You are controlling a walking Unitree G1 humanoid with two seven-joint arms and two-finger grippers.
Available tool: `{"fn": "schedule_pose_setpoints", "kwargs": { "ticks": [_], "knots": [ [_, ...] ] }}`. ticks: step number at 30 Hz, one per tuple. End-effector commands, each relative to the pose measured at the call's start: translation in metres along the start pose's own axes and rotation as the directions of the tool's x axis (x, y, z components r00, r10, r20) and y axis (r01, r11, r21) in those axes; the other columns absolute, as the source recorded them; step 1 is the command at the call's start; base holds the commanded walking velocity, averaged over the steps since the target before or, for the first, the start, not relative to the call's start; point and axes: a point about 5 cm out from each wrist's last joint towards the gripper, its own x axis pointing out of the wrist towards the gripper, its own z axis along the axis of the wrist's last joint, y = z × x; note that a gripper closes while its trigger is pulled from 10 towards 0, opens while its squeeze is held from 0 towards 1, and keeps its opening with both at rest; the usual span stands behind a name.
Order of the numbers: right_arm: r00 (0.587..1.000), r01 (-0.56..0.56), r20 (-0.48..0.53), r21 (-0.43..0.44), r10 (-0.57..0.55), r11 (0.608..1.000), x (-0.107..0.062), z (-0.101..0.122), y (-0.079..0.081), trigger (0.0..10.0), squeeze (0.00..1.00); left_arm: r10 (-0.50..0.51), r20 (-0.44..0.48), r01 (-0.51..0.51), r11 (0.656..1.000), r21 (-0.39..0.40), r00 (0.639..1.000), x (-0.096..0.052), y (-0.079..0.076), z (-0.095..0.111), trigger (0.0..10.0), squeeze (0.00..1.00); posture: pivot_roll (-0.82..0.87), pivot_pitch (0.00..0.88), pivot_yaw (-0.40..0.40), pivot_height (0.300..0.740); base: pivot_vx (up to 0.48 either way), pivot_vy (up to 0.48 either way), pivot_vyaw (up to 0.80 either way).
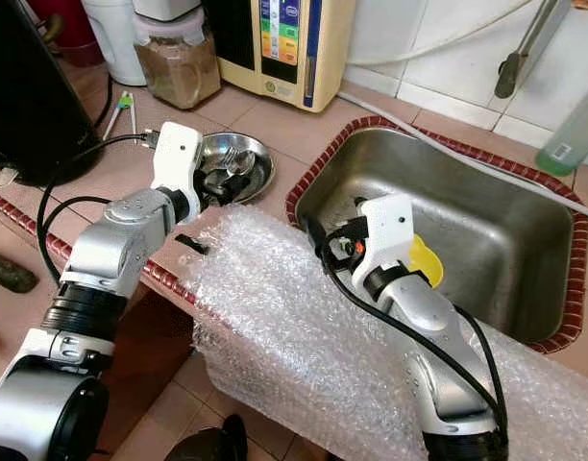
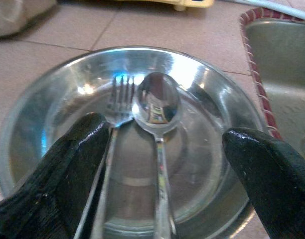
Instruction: Kitchen organization
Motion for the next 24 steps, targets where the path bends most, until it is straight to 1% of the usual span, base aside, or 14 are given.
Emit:
{"fn": "schedule_pose_setpoints", "kwargs": {
  "ticks": [1, 3, 4, 5, 6, 7, 8, 9, 17, 24],
  "knots": [
    [1.000, -0.018, 0.001, -0.017, 0.018, 1.000, -0.002, 0.004, 0.003, 10.0, 0.00, -0.023, -0.013, 0.023, 1.000, 0.002, 1.000, 0.001, -0.003, 0.006, 8.7, 0.00, 0.03, 0.187, 0.008, 0.740, 0.000, 0.000, 0.00],
    [1.000, -0.021, 0.000, -0.019, 0.021, 1.000, -0.002, 0.004, 0.003, 10.0, 0.00, -0.025, -0.019, 0.025, 1.000, 0.002, 1.000, 0.001, -0.003, 0.005, 8.7, 0.00, 0.03, 0.188, 0.010, 0.740, 0.000, 0.000, 0.00],
    [0.999, -0.034, -0.004, -0.027, 0.034, 0.999, -0.002, 0.004, 0.005, 10.0, 0.00, -0.042, -0.044, 0.042, 0.999, 0.000, 0.998, 0.001, -0.003, 0.002, 7.1, 0.00, 0.03, 0.188, 0.010, 0.740, 0.000, 0.000, 0.00],
    [0.999, -0.040, -0.006, -0.031, 0.040, 0.999, -0.002, 0.004, 0.007, 10.0, 0.00, -0.049, -0.054, 0.049, 0.999, -0.005, 0.997, 0.001, -0.003, 0.001, 7.1, 0.00, 0.03, 0.188, 0.010, 0.740, 0.000, 0.000, 0.00],
    [0.999, -0.046, -0.007, -0.034, 0.046, 0.998, -0.002, 0.004, 0.008, 10.0, 0.00, -0.055, -0.068, 0.055, 0.998, -0.004, 0.996, 0.001, -0.003, -0.001, 4.7, 0.00, 0.03, 0.188, 0.010, 0.740, 0.000, 0.000, 0.00],
    [0.999, -0.049, -0.008, -0.036, 0.048, 0.998, -0.002, 0.004, 0.008, 10.0, 0.00, -0.060, -0.076, 0.061, 0.998, 0.001, 0.995, 0.001, -0.003, -0.001, 4.0, 0.00, 0.03, 0.188, 0.010, 0.740, 0.000, 0.000, 0.00],
    [0.999, -0.049, -0.009, -0.039, 0.049, 0.998, -0.002, 0.004, 0.008, 10.0, 0.00, -0.062, -0.086, 0.063, 0.998, 0.003, 0.994, 0.001, -0.002, -0.002, 2.8, 0.00, 0.03, 0.189, 0.010, 0.740, 0.000, 0.000, 0.00],
    [0.999, -0.050, -0.011, -0.041, 0.049, 0.998, -0.002, 0.005, 0.008, 10.0, 0.00, -0.064, -0.095, 0.064, 0.998, 0.001, 0.993, 0.001, -0.002, -0.002, 0.0, 0.00, 0.03, 0.189, 0.011, 0.740, 0.000, 0.000, 0.00],
    [0.998, -0.053, -0.020, -0.057, 0.052, 0.997, -0.002, 0.004, 0.009, 10.0, 0.00, -0.088, -0.165, 0.090, 0.996, 0.001, 0.982, 0.000, -0.001, -0.010, 0.0, 0.00, 0.03, 0.190, 0.012, 0.740, 0.000, 0.000, 0.00],
    [0.998, -0.053, -0.019, -0.068, 0.052, 0.996, -0.001, 0.005, 0.009, 10.0, 0.00, -0.077, -0.178, 0.081, 0.997, 0.015, 0.981, -0.001, 0.003, -0.010, 0.0, 0.00, 0.03, 0.189, 0.013, 0.740, 0.000, 0.000, 0.00]
  ]
}}
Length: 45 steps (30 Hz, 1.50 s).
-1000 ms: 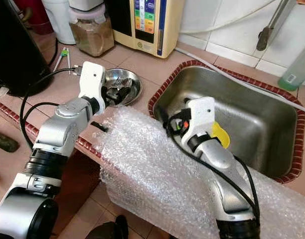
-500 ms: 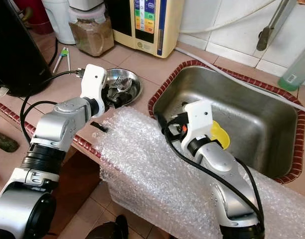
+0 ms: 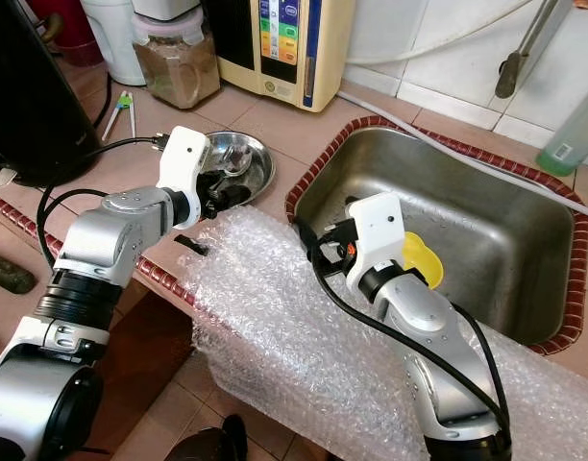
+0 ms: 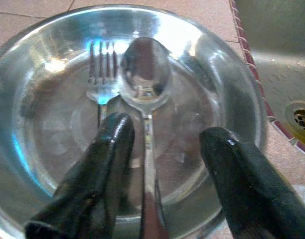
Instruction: Kitchen organization
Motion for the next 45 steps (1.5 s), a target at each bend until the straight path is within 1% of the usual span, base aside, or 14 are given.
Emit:
{"fn": "schedule_pose_setpoints", "kwargs": {
  "ticks": [1, 11, 17, 22, 23, 24, 27, 30, 34, 38, 41, 42, 43, 45],
  "knots": [
    [1.000, -0.013, 0.001, -0.013, 0.013, 1.000, -0.001, 0.003, 0.002, 10.0, 0.00, -0.005, -0.060, 0.005, 1.000, -0.002, 0.998, 0.002, 0.001, -0.010, 0.0, 0.00, 0.03, 0.189, 0.013, 0.740, 0.000, 0.000, 0.00],
    [1.000, -0.020, -0.001, -0.017, 0.020, 1.000, 0.001, 0.002, 0.003, 10.0, 0.00, 0.022, -0.069, -0.023, 1.000, -0.001, 0.997, 0.001, 0.007, -0.012, 0.0, 0.00, 0.04, 0.188, 0.010, 0.740, 0.000, 0.000, 0.00],
    [0.995, -0.100, -0.010, 0.014, 0.100, 0.995, -0.001, 0.002, 0.010, 10.0, 0.00, 0.035, -0.075, -0.035, 0.999, 0.005, 0.997, 0.001, 0.009, -0.014, 0.0, 0.00, 0.04, 0.188, 0.008, 0.740, 0.000, 0.000, 0.00],
    [0.994, -0.111, -0.022, 0.012, 0.111, 0.994, -0.002, 0.000, 0.010, 10.0, 0.00, 0.048, -0.075, -0.048, 0.999, 0.008, 0.996, 0.001, 0.011, -0.014, 0.0, 0.00, 0.03, 0.188, 0.009, 0.740, 0.000, 0.000, 0.00],
    [0.994, -0.110, -0.021, 0.011, 0.110, 0.994, -0.002, 0.000, 0.010, 10.0, 0.00, 0.073, -0.072, -0.073, 0.997, 0.009, 0.995, 0.001, 0.013, -0.014, 0.0, 0.00, 0.03, 0.187, 0.009, 0.740, 0.000, 0.000, 0.00],
    [0.994, -0.110, -0.021, 0.011, 0.110, 0.994, -0.002, 0.000, 0.010, 10.0, 0.00, 0.073, -0.072, -0.073, 0.997, 0.009, 0.995, 0.001, 0.013, -0.014, 0.0, 0.00, 0.03, 0.187, 0.009, 0.740, 0.000, 0.000, 0.00],
    [0.995, -0.097, -0.018, 0.008, 0.097, 0.995, -0.002, 0.000, 0.008, 10.0, 0.00, 0.133, -0.058, -0.132, 0.991, 0.026, 0.989, 0.000, 0.021, -0.013, 0.0, 0.00, 0.03, 0.188, 0.011, 0.740, 0.000, 0.000, 0.00],
    [0.996, -0.091, -0.020, 0.004, 0.091, 0.996, -0.001, 0.000, 0.007, 10.0, 0.00, 0.160, -0.046, -0.158, 0.987, 0.035, 0.986, -0.001, 0.025, -0.010, 0.0, 0.00, 0.03, 0.188, 0.011, 0.740, 0.000, 0.000, 0.00],
    [0.996, -0.090, -0.020, 0.003, 0.090, 0.996, -0.001, -0.001, 0.007, 10.0, 0.00, 0.173, -0.039, -0.171, 0.984, 0.044, 0.984, -0.002, 0.027, -0.009, 0.0, 0.00, 0.04, 0.185, 0.010, 0.740, 0.000, 0.000, 0.00],
    [0.997, -0.080, -0.018, -0.005, 0.080, 0.997, 0.000, 0.000, 0.005, 10.0, 0.00, 0.227, 0.006, -0.227, 0.973, 0.047, 0.974, -0.004, 0.033, -0.001, 0.0, 0.00, 0.04, 0.182, 0.008, 0.740, 0.000, 0.000, 0.00],
    [0.997, -0.071, -0.016, -0.010, 0.071, 0.997, 0.001, 0.000, 0.003, 10.0, 0.00, 0.269, 0.059, -0.272, 0.961, 0.056, 0.961, -0.005, 0.037, 0.006, 0.0, 0.00, 0.04, 0.180, 0.007, 0.740, 0.000, 0.000, 0.00],
    [0.998, -0.065, -0.016, -0.012, 0.065, 0.998, 0.001, 0.000, 0.002, 10.0, 0.00, 0.275, 0.115, -0.279, 0.960, 0.020, 0.954, -0.006, 0.037, 0.012, 0.0, 0.00, 0.04, 0.178, 0.007, 0.740, 0.000, 0.000, 0.00],
    [0.998, -0.065, -0.016, -0.012, 0.065, 0.998, 0.001, 0.000, 0.002, 10.0, 0.00, 0.275, 0.115, -0.279, 0.960, 0.020, 0.954, -0.006, 0.037, 0.012, 0.0, 0.00, 0.04, 0.178, 0.007, 0.740, 0.000, 0.000, 0.00],
    [0.998, -0.062, -0.014, -0.012, 0.061, 0.998, 0.002, 0.000, 0.001, 10.0, 0.00, 0.288, 0.144, -0.293, 0.956, 0.013, 0.947, -0.007, 0.038, 0.016, 0.0, 0.00, 0.04, 0.178, 0.007, 0.740, 0.000, 0.000, 0.00]
  ]
}}
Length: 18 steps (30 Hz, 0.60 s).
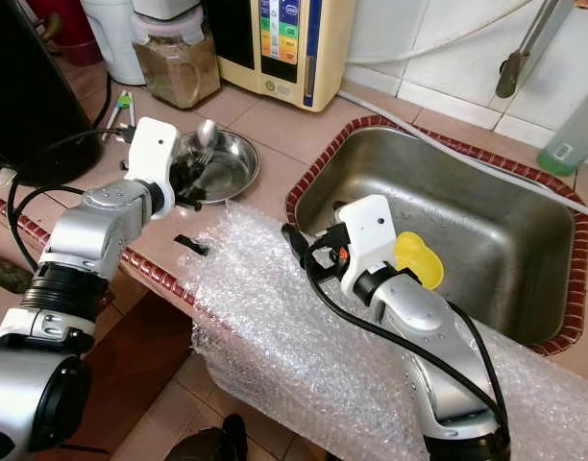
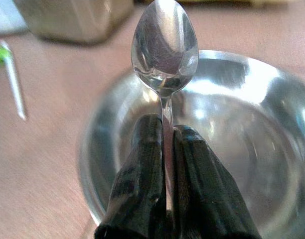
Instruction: Kitchen organization
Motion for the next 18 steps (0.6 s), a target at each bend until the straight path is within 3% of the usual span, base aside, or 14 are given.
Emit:
{"fn": "schedule_pose_setpoints", "kwargs": {
  "ticks": [1, 6, 11, 15, 18],
  "knots": [
    [1.000, 0.020, -0.001, -0.009, -0.020, 1.000, -0.001, 0.000, -0.005, 10.0, 0.00, 0.008, 0.060, -0.008, 1.000, -0.014, 0.998, 0.000, -0.001, 0.011, 0.0, 0.00, 0.04, 0.178, 0.007, 0.740, 0.000, 0.000, 0.00],
    [0.999, 0.040, 0.006, -0.016, -0.040, 0.999, 0.000, 0.001, -0.007, 10.0, 0.00, 0.007, 0.075, -0.007, 1.000, 0.000, 0.997, 0.001, -0.005, 0.011, 0.0, 0.00, 0.04, 0.176, 0.009, 0.740, 0.000, 0.000, 0.00],
    [0.998, 0.067, 0.019, -0.019, -0.066, 0.998, 0.000, 0.002, -0.010, 10.0, 0.00, -0.012, 0.166, 0.017, 0.999, -0.029, 0.986, -0.002, -0.015, 0.016, 0.0, 0.00, 0.04, 0.178, 0.006, 0.740, 0.000, 0.000, 0.00],
    [0.985, 0.117, 0.123, 0.026, -0.120, 0.993, 0.004, 0.017, -0.016, 10.0, 0.00, -0.165, 0.315, 0.179, 0.984, -0.015, 0.935, -0.010, -0.046, 0.024, 0.0, 0.00, 0.04, 0.177, 0.002, 0.740, 0.000, 0.000, 0.00],
    [0.967, 0.121, 0.215, 0.100, -0.140, 0.988, 0.005, 0.033, -0.019, 10.0, 0.00, -0.296, 0.378, 0.291, 0.954, 0.072, 0.877, -0.018, -0.070, 0.026, 0.0, 0.00, 0.04, 0.176, 0.001, 0.740, 0.000, 0.000, 0.00]
  ]
}}
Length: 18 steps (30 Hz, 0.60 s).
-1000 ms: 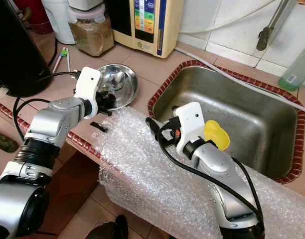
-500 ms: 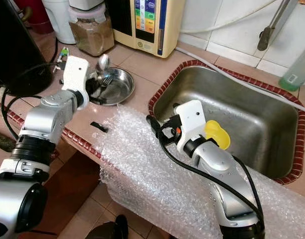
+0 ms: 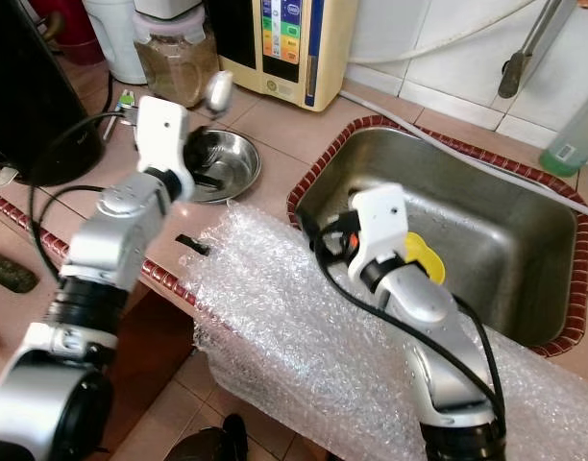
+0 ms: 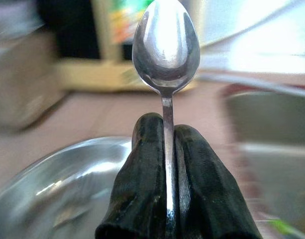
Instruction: Kitchen organization
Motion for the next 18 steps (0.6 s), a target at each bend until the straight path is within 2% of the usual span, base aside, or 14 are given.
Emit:
{"fn": "schedule_pose_setpoints", "kwargs": {
  "ticks": [1, 7, 8, 10, 13, 14, 16, 18],
  "knots": [
    [0.998, 0.016, 0.053, 0.018, -0.017, 1.000, -0.001, 0.010, -0.004, 10.0, 0.00, -0.067, 0.058, 0.066, 0.997, 0.028, 0.996, 0.000, -0.011, 0.009, 0.0, 0.00, 0.04, 0.176, 0.001, 0.740, 0.000, 0.000, 0.00],
    [0.976, 0.094, 0.178, 0.189, -0.128, 0.978, -0.004, 0.027, -0.020, 10.0, 0.00, -0.216, 0.098, 0.213, 0.976, 0.035, 0.972, -0.004, -0.040, 0.004, 0.0, 0.00, 0.03, 0.177, 0.002, 0.740, 0.000, 0.000, 0.00],
    [0.971, 0.107, 0.187, 0.224, -0.151, 0.969, -0.004, 0.028, -0.024, 10.0, 0.00, -0.268, 0.120, 0.263, 0.963, 0.054, 0.956, -0.006, -0.050, 0.005, 0.0, 0.00, 0.03, 0.178, 0.003, 0.740, 0.000, 0.000, 0.00],
    [0.969, 0.109, 0.191, 0.247, -0.158, 0.963, -0.004, 0.029, -0.025, 10.0, 0.00, -0.300, 0.131, 0.295, 0.954, 0.061, 0.945, -0.008, -0.056, 0.006, 0.0, 0.00, 0.03, 0.179, 0.003, 0.740, 0.000, 0.000, 0.00],
    [0.971, 0.082, 0.184, 0.341, -0.153, 0.936, -0.001, 0.027, -0.022, 10.0, 0.00, -0.382, 0.127, 0.375, 0.924, 0.071, 0.916, -0.013, -0.072, 0.002, 0.0, 0.00, 0.03, 0.179, 0.002, 0.740, 0.000, 0.000, 0.00],
    [0.971, 0.082, 0.184, 0.341, -0.153, 0.936, -0.001, 0.027, -0.022, 10.0, 0.00, -0.382, 0.127, 0.375, 0.924, 0.071, 0.916, -0.013, -0.072, 0.002, 0.0, 0.00, 0.03, 0.179, 0.002, 0.740, 0.000, 0.000, 0.00],
    [0.975, 0.061, 0.175, 0.372, -0.134, 0.926, 0.004, 0.025, -0.018, 10.0, 0.00, -0.439, 0.128, 0.432, 0.899, 0.078, 0.889, -0.019, -0.086, -0.001, 0.0, 0.00, 0.04, 0.179, 0.002, 0.740, 0.000, 0.000, 0.00],
    [0.977, 0.048, 0.171, 0.388, -0.123, 0.921, 0.006, 0.023, -0.016, 10.0, 0.00, -0.458, 0.133, 0.453, 0.889, 0.068, 0.879, -0.022, -0.090, -0.001, 0.0, 0.00, 0.04, 0.179, 0.002, 0.740, 0.000, 0.000, 0.00]
  ]
}}
